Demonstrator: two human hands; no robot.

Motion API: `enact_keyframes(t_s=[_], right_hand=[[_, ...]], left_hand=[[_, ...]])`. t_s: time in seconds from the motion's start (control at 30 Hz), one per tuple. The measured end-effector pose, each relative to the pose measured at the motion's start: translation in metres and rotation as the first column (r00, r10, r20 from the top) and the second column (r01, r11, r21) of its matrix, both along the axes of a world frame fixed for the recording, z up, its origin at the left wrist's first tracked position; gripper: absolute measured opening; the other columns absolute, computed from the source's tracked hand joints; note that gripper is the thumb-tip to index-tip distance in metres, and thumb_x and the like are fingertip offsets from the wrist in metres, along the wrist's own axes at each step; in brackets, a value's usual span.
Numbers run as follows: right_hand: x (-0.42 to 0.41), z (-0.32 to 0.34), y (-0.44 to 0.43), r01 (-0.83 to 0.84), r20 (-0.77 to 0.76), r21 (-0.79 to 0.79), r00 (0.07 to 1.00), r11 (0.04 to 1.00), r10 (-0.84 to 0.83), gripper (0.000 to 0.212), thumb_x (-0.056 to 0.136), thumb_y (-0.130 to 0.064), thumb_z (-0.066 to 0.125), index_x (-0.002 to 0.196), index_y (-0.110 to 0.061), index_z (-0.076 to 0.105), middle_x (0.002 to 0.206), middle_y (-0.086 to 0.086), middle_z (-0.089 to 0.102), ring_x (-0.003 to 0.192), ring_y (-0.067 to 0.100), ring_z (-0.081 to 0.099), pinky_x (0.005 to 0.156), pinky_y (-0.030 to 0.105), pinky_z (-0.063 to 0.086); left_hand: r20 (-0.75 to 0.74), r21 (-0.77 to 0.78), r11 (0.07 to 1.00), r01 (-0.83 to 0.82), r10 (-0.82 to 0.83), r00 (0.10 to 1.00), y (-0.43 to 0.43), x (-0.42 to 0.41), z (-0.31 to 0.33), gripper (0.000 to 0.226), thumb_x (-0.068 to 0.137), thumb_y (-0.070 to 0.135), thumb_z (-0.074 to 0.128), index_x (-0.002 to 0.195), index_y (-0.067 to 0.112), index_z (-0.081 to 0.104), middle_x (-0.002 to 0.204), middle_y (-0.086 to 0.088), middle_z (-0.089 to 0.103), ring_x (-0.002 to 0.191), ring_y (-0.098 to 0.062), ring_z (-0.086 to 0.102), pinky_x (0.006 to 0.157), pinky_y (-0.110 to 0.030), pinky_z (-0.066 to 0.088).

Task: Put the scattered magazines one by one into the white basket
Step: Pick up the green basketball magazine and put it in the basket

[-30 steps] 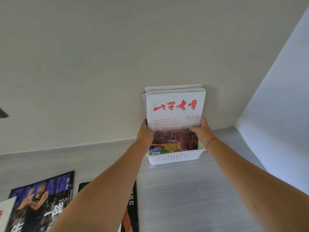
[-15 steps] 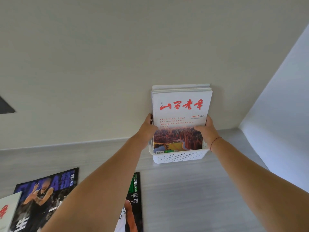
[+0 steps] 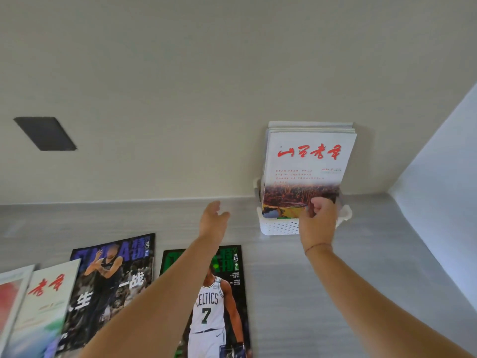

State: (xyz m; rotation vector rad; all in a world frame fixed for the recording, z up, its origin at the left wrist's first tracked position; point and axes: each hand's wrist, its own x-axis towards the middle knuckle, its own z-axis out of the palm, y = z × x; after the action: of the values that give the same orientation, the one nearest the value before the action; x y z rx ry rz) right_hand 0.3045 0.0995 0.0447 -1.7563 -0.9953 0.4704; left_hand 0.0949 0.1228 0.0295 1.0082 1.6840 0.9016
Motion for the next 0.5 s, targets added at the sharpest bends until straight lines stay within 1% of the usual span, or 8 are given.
enact_keyframes(t_s=[0.07, 0.13, 0.17, 0.2, 0.27, 0.37, 0.43, 0.5], right_hand=[[-0.034, -0.016, -0.02, -0.097, -0.016, -0.149, 0.995, 0.984, 0.096, 0.03, 0.08, -0.001, 0.056, 0.109, -0.006, 0.055, 0.12, 0.014, 0.051, 0.106, 0.026, 0.054, 0.085, 0.033, 0.048], [-0.066, -0.034, -0.04, -0.207, -0.093, -0.352, 0.978, 0.913, 0.186, 0.041, 0.082, -0.005, 0.055, 0.122, -0.006, 0.051, 0.125, 0.01, 0.049, 0.107, 0.027, 0.055, 0.08, 0.033, 0.049], [-0.081, -0.042, -0.051, -0.247, -0.144, -0.433, 0.968, 0.867, 0.204, 0.043, 0.083, -0.008, 0.056, 0.125, -0.007, 0.049, 0.124, 0.006, 0.048, 0.106, 0.026, 0.055, 0.075, 0.029, 0.048], [-0.095, -0.051, -0.061, -0.272, -0.184, -0.49, 0.961, 0.828, 0.207, 0.038, 0.083, -0.009, 0.056, 0.121, -0.01, 0.051, 0.116, 0.002, 0.048, 0.101, 0.024, 0.057, 0.073, 0.027, 0.044], [-0.116, -0.064, -0.082, -0.285, -0.198, -0.568, 0.958, 0.772, 0.208, 0.016, 0.081, -0.01, 0.055, 0.096, -0.015, 0.052, 0.094, 0.0, 0.048, 0.077, 0.019, 0.055, 0.066, 0.025, 0.04], [-0.137, -0.076, -0.106, -0.21, -0.134, -0.652, 0.978, 0.729, 0.162, 0.009, 0.08, -0.009, 0.055, 0.087, -0.005, 0.051, 0.08, 0.01, 0.055, 0.059, 0.019, 0.05, 0.051, 0.024, 0.038], [-0.145, -0.078, -0.116, -0.178, -0.13, -0.66, 0.984, 0.73, 0.123, 0.016, 0.08, -0.011, 0.056, 0.092, 0.001, 0.057, 0.081, 0.014, 0.061, 0.06, 0.023, 0.056, 0.048, 0.025, 0.039], [-0.153, -0.076, -0.121, -0.176, -0.156, -0.656, 0.983, 0.734, 0.096, 0.017, 0.08, -0.011, 0.057, 0.091, 0.002, 0.059, 0.085, 0.016, 0.063, 0.067, 0.027, 0.059, 0.052, 0.027, 0.042]], left_hand=[[-0.07, -0.017, 0.998, -0.062, 0.061, 0.996, -0.027, -0.029, -0.017, 0.049, 0.093, 0.007, 0.048, 0.14, 0.015, 0.04, 0.144, -0.005, 0.045, 0.112, -0.016, 0.055, 0.087, -0.022, 0.05], [-0.15, -0.048, 0.992, -0.115, 0.107, 0.983, -0.056, -0.059, -0.034, 0.048, 0.092, 0.004, 0.046, 0.138, 0.014, 0.043, 0.143, -0.005, 0.048, 0.076, -0.006, 0.058, 0.054, -0.01, 0.047], [-0.189, -0.067, 0.989, -0.132, 0.117, 0.975, -0.071, -0.074, -0.041, 0.048, 0.091, 0.003, 0.046, 0.138, 0.013, 0.044, 0.142, -0.006, 0.048, 0.07, -0.008, 0.059, 0.052, -0.015, 0.049], [-0.228, -0.091, 0.985, -0.145, 0.122, 0.966, -0.086, -0.087, -0.047, 0.047, 0.09, 0.003, 0.046, 0.136, 0.013, 0.046, 0.141, -0.008, 0.049, 0.075, -0.015, 0.064, 0.06, -0.024, 0.055], [-0.288, -0.149, 0.972, -0.181, 0.132, 0.949, -0.113, -0.111, -0.056, 0.039, 0.087, 0.001, 0.046, 0.123, 0.013, 0.055, 0.135, -0.012, 0.052, 0.096, -0.031, 0.064, 0.081, -0.042, 0.056], [-0.278, -0.177, 0.961, -0.212, 0.158, 0.947, -0.144, -0.136, -0.064, 0.038, 0.083, -0.002, 0.047, 0.118, 0.01, 0.057, 0.124, -0.014, 0.057, 0.105, -0.031, 0.058, 0.088, -0.046, 0.052], [-0.186, -0.19, 0.966, -0.178, 0.142, 0.972, -0.156, -0.143, -0.065, 0.032, 0.084, -0.003, 0.046, 0.109, 0.014, 0.058, 0.111, -0.011, 0.061, 0.099, -0.029, 0.061, 0.086, -0.046, 0.054], [-0.056, -0.219, 0.963, -0.161, 0.152, 0.987, -0.163, -0.143, -0.063, 0.026, 0.086, -0.002, 0.044, 0.096, 0.019, 0.056, 0.088, -0.004, 0.063, 0.079, -0.022, 0.063, 0.07, -0.036, 0.056]])
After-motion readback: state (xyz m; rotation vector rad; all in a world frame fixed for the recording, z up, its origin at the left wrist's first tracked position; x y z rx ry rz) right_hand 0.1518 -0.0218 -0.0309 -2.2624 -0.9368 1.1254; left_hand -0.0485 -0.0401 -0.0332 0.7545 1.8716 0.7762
